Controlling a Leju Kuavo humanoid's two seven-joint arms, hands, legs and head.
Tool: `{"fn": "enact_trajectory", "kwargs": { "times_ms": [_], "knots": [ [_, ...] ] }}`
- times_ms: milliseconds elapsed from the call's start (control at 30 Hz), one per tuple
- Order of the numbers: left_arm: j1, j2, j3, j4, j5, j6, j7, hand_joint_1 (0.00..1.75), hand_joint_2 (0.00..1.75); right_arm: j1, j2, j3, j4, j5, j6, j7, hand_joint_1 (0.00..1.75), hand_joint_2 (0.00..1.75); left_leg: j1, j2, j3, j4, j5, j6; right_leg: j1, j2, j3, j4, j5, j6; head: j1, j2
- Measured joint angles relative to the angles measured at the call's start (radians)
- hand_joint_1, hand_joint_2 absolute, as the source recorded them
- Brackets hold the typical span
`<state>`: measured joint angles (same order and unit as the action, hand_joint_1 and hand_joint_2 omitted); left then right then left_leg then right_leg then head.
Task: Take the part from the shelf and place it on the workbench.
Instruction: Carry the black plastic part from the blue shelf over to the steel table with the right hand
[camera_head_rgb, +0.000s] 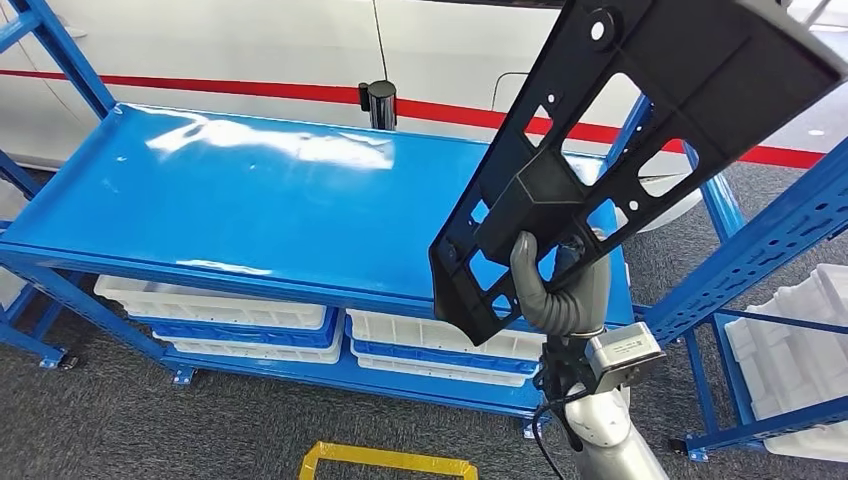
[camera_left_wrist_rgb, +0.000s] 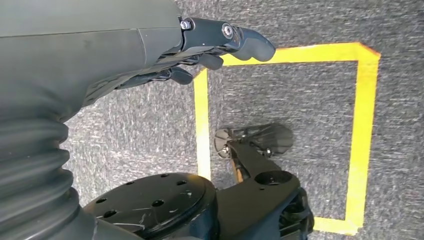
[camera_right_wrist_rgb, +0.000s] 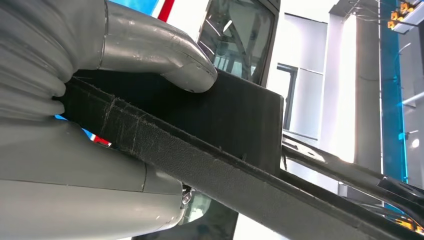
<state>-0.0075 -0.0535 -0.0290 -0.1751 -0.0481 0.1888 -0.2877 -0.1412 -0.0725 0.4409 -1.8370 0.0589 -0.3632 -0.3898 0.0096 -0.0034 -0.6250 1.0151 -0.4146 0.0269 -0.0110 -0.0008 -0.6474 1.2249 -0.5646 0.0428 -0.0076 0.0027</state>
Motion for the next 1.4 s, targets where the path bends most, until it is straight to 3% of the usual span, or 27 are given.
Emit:
{"fn": "enact_trajectory", "kwargs": {
  "times_ms": [33, 100, 133, 200, 267, 333, 400, 433, 467, 500, 567, 633, 767, 800, 867, 933, 967, 1000, 1067, 1100, 1167, 1267, 1333, 1400],
  "knots": [
    [0.000, 0.000, 0.000, 0.000, -0.001, 0.000, 0.001, 0.00, 1.75, 0.000, 0.000, 0.000, -0.001, 0.000, 0.003, -0.001, 1.75, 1.75, 0.000, -0.001, -0.004, 0.000, 0.005, -0.003, 0.000, 0.000, 0.052, -0.083, 0.022, 0.005, 0.000, 0.000],
    [0.000, -0.001, 0.000, 0.000, -0.003, 0.000, 0.003, 0.00, 1.75, 0.000, 0.001, 0.000, -0.003, -0.001, 0.007, -0.004, 1.75, 1.75, -0.004, -0.001, -0.008, 0.001, 0.014, -0.012, 0.004, 0.000, 0.126, -0.210, 0.054, 0.002, -0.001, 0.000],
    [0.000, -0.001, 0.000, 0.000, -0.003, 0.000, 0.004, 0.00, 1.75, 0.000, 0.001, 0.000, -0.005, -0.002, 0.007, -0.004, 1.75, 1.75, -0.005, -0.001, -0.009, 0.001, 0.018, -0.018, 0.007, 0.000, 0.137, -0.235, 0.061, -0.004, -0.001, 0.000],
    [0.000, -0.001, 0.000, 0.000, -0.003, 0.000, 0.004, 0.00, 1.75, 0.000, 0.001, -0.001, -0.006, -0.002, 0.007, -0.005, 1.75, 1.75, -0.005, 0.000, -0.010, -0.003, 0.028, -0.030, 0.011, 0.000, 0.129, -0.236, 0.070, -0.018, -0.001, 0.000],
    [0.001, 0.000, 0.000, 0.000, -0.003, 0.001, 0.004, 0.00, 1.75, 0.000, 0.002, -0.001, -0.006, -0.002, 0.008, -0.006, 1.75, 1.75, -0.002, 0.000, -0.019, 0.007, 0.017, -0.042, 0.003, -0.001, 0.126, -0.238, 0.083, -0.032, -0.002, 0.000],
    [0.001, 0.000, 0.000, 0.000, -0.003, 0.002, 0.005, 0.00, 1.75, 0.001, 0.004, -0.001, -0.007, -0.002, 0.010, -0.007, 1.75, 1.75, 0.001, 0.000, -0.051, 0.089, -0.052, -0.050, -0.003, -0.002, 0.120, -0.239, 0.097, -0.045, -0.005, 0.000],
    [0.002, 0.000, 0.000, 0.000, -0.003, 0.004, 0.008, 0.00, 1.75, 0.004, 0.005, -0.001, -0.008, -0.002, 0.013, -0.009, 1.75, 1.75, 0.002, 0.000, -0.093, 0.220, -0.132, -0.057, -0.001, -0.003, 0.107, -0.237, 0.107, -0.050, -0.006, 0.000],
    [0.002, 0.000, 0.000, 0.000, -0.003, 0.004, 0.010, 0.00, 1.75, 0.007, 0.005, -0.001, -0.008, -0.003, 0.014, -0.012, 1.75, 1.75, 0.002, 0.000, -0.102, 0.262, -0.149, -0.059, 0.000, -0.003, 0.101, -0.235, 0.110, -0.049, -0.006, 0.000],
    [0.002, 0.000, 0.000, 0.000, -0.002, 0.006, 0.012, 0.00, 1.75, 0.010, 0.005, -0.001, -0.009, -0.004, 0.015, -0.015, 1.75, 1.75, 0.002, 0.000, -0.093, 0.269, -0.148, -0.059, 0.001, -0.003, 0.096, -0.233, 0.112, -0.048, -0.006, 0.000],
    [0.002, 0.000, 0.000, 0.000, -0.002, 0.007, 0.013, 0.00, 1.75, 0.014, 0.005, -0.001, -0.010, -0.006, 0.016, -0.018, 1.75, 1.75, 0.003, 0.000, -0.065, 0.237, -0.130, -0.058, 0.001, -0.003, 0.093, -0.230, 0.113, -0.047, -0.007, 0.000],
    [0.002, 0.000, 0.000, 0.000, -0.002, 0.009, 0.013, 0.00, 1.75, 0.018, 0.005, -0.001, -0.015, -0.007, 0.016, -0.021, 1.75, 1.75, 0.003, -0.001, 0.023, 0.104, -0.085, -0.053, 0.001, -0.003, 0.088, -0.223, 0.114, -0.044, -0.007, 0.000],
    [0.002, 0.000, 0.000, 0.000, -0.001, 0.009, 0.013, 0.00, 1.75, 0.019, 0.005, -0.002, -0.021, -0.007, 0.016, -0.022, 1.75, 1.75, -0.001, -0.002, 0.070, 0.019, -0.065, -0.044, 0.005, -0.002, 0.081, -0.216, 0.117, -0.038, -0.005, 0.000],
    [0.002, 0.000, 0.000, 0.000, 0.000, 0.010, 0.013, 0.00, 1.75, 0.021, 0.006, -0.003, -0.030, -0.006, 0.016, -0.024, 1.75, 1.75, -0.004, 0.001, 0.056, 0.006, -0.047, -0.015, 0.006, -0.002, 0.062, -0.211, 0.123, -0.017, -0.005, 0.000],
    [0.001, 0.000, 0.000, 0.000, 0.001, 0.010, 0.013, 0.00, 1.75, 0.021, 0.006, -0.004, -0.032, -0.005, 0.016, -0.024, 1.75, 1.75, -0.002, 0.002, 0.050, 0.003, -0.039, -0.006, 0.006, -0.001, 0.049, -0.189, 0.106, -0.016, -0.004, 0.000],
    [0.001, 0.001, 0.000, 0.000, 0.002, 0.009, 0.012, 0.00, 1.75, 0.023, 0.005, -0.006, -0.035, -0.005, 0.016, -0.025, 1.75, 1.75, 0.000, 0.003, 0.035, 0.000, -0.026, 0.005, 0.004, -0.001, 0.002, -0.085, 0.044, -0.021, 0.001, 0.000],
    [0.001, 0.001, 0.000, 0.000, 0.003, 0.007, 0.012, 0.00, 1.75, 0.026, 0.005, -0.007, -0.036, -0.005, 0.016, -0.025, 1.75, 1.75, 0.000, 0.003, 0.015, 0.000, -0.012, 0.007, 0.002, -0.001, -0.045, 0.041, -0.014, -0.021, 0.003, 0.000],
    [0.001, 0.001, 0.000, 0.000, 0.003, 0.005, 0.012, 0.00, 1.75, 0.028, 0.005, -0.008, -0.036, -0.005, 0.016, -0.025, 1.75, 1.75, 0.000, 0.004, 0.006, 0.000, -0.006, 0.006, 0.001, -0.001, -0.048, 0.065, -0.024, -0.016, 0.003, 0.000],
    [0.001, 0.001, 0.000, 0.000, 0.003, 0.003, 0.012, 0.00, 1.75, 0.029, 0.004, -0.008, -0.036, -0.005, 0.016, -0.025, 1.75, 1.75, 0.000, 0.004, -0.002, 0.000, 0.001, 0.004, -0.001, -0.001, -0.031, 0.048, -0.020, -0.008, 0.004, 0.000],
    [0.001, 0.001, 0.000, 0.000, 0.003, 0.002, 0.011, 0.00, 1.75, 0.029, 0.004, -0.008, -0.036, -0.004, 0.016, -0.025, 1.75, 1.75, 0.000, 0.003, -0.014, 0.000, 0.013, -0.002, -0.002, -0.001, 0.060, -0.088, 0.016, 0.006, 0.004, 0.000],
    [0.001, 0.001, 0.000, 0.000, 0.003, 0.001, 0.011, 0.00, 1.75, 0.030, 0.005, -0.008, -0.037, -0.004, 0.016, -0.026, 1.75, 1.75, -0.001, 0.002, -0.017, 0.001, 0.019, -0.007, -0.001, -0.001, 0.104, -0.160, 0.032, 0.007, 0.003, 0.000],
    [0.001, 0.001, 0.000, 0.000, 0.002, 0.001, 0.010, 0.00, 1.75, 0.030, 0.005, -0.009, -0.040, -0.002, 0.016, -0.029, 1.75, 1.75, -0.004, 0.001, -0.020, 0.000, 0.030, -0.019, 0.003, -0.001, 0.145, -0.234, 0.051, -0.003, 0.002, 0.000],
    [0.002, 0.002, 0.000, 0.000, -0.001, 0.001, 0.009, 0.00, 1.75, 0.030, 0.006, -0.009, -0.042, 0.003, 0.016, -0.032, 1.75, 1.75, -0.001, 0.001, -0.023, -0.004, 0.041, -0.040, 0.005, -0.001, 0.138, -0.238, 0.068, -0.027, 0.000, 0.000],
    [0.003, 0.003, 0.000, 0.000, -0.002, 0.000, 0.008, 0.00, 1.75, 0.030, 0.008, -0.009, -0.042, 0.007, 0.016, -0.033, 1.75, 1.75, 0.002, 0.000, -0.043, 0.038, -0.001, -0.050, -0.001, -0.003, 0.131, -0.241, 0.085, -0.043, -0.001, 0.000],
    [0.003, 0.003, 0.000, 0.001, -0.002, 0.000, 0.008, 0.00, 1.75, 0.032, 0.010, -0.008, -0.043, 0.010, 0.016, -0.034, 1.75, 1.75, 0.003, 0.000, -0.085, 0.158, -0.090, -0.058, -0.002, -0.004, 0.118, -0.240, 0.099, -0.052, -0.003, 0.000]
  ]
}}
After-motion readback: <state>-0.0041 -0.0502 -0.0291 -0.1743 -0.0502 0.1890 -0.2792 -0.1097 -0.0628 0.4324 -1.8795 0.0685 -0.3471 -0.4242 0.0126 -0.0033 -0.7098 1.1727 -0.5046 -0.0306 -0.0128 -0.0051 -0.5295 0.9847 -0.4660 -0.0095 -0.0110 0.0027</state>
